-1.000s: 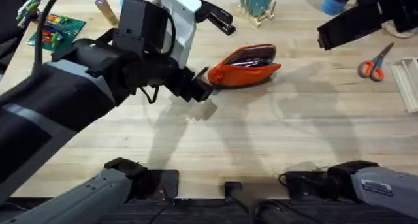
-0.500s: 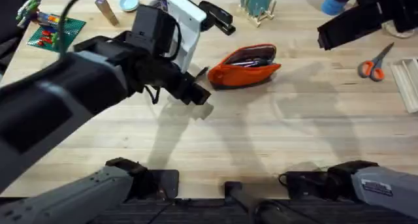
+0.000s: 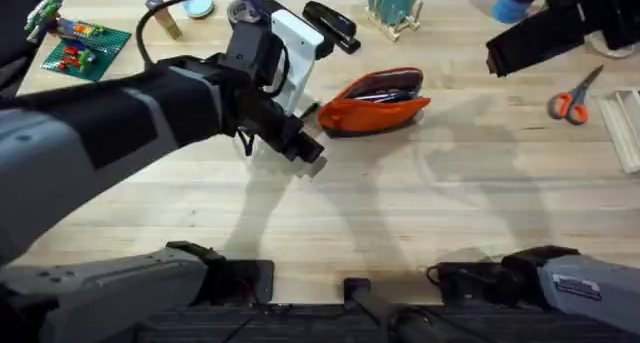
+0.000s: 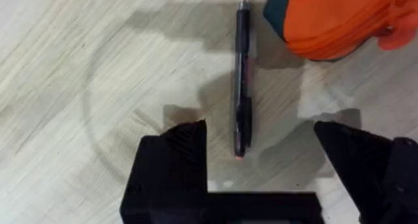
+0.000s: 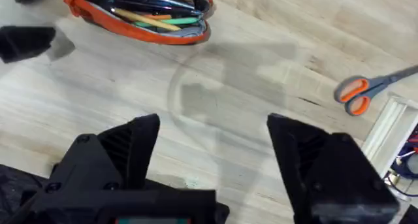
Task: Unzip the bag, pick up the pens from the table one at a time and place them inside, then zip the bag closed.
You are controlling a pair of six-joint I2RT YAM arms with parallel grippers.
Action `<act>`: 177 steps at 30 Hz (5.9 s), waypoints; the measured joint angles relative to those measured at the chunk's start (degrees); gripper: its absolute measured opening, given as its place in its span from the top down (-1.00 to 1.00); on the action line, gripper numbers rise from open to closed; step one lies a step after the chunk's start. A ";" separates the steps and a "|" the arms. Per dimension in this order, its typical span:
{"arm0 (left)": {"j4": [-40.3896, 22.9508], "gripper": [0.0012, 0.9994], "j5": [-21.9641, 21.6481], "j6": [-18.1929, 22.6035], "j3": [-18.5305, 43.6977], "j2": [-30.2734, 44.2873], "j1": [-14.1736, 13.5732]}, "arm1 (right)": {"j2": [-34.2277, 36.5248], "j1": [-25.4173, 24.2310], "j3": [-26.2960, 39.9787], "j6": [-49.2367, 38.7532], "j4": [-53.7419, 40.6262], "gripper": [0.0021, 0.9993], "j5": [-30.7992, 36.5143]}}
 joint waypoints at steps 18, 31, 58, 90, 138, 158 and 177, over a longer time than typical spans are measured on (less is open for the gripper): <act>2.23 0.17 1.78 0.00 1.44 5.13 0.04 | 0.00 0.00 0.00 0.00 0.00 -0.99 0.00; 2.23 0.90 3.23 -0.63 1.90 5.11 -0.13 | 0.00 0.00 0.00 0.00 0.00 -0.99 0.00; 1.14 0.92 -8.59 0.02 15.36 7.71 0.00 | 0.00 0.00 0.00 0.00 0.00 -0.99 0.00; 2.06 0.92 12.64 1.46 29.14 7.70 -8.28 | 0.00 0.00 0.00 0.00 0.00 -0.99 0.02; -2.35 0.29 11.13 1.75 29.14 19.71 -13.53 | 0.00 0.00 0.00 0.00 0.00 -0.99 0.00; -0.80 -0.99 11.37 1.64 29.30 19.71 -13.51 | 0.00 0.00 0.00 0.00 0.00 -0.99 0.00; -2.14 -0.99 12.50 2.64 30.97 4.88 -12.70 | 0.00 0.00 0.00 0.00 0.00 -0.99 0.00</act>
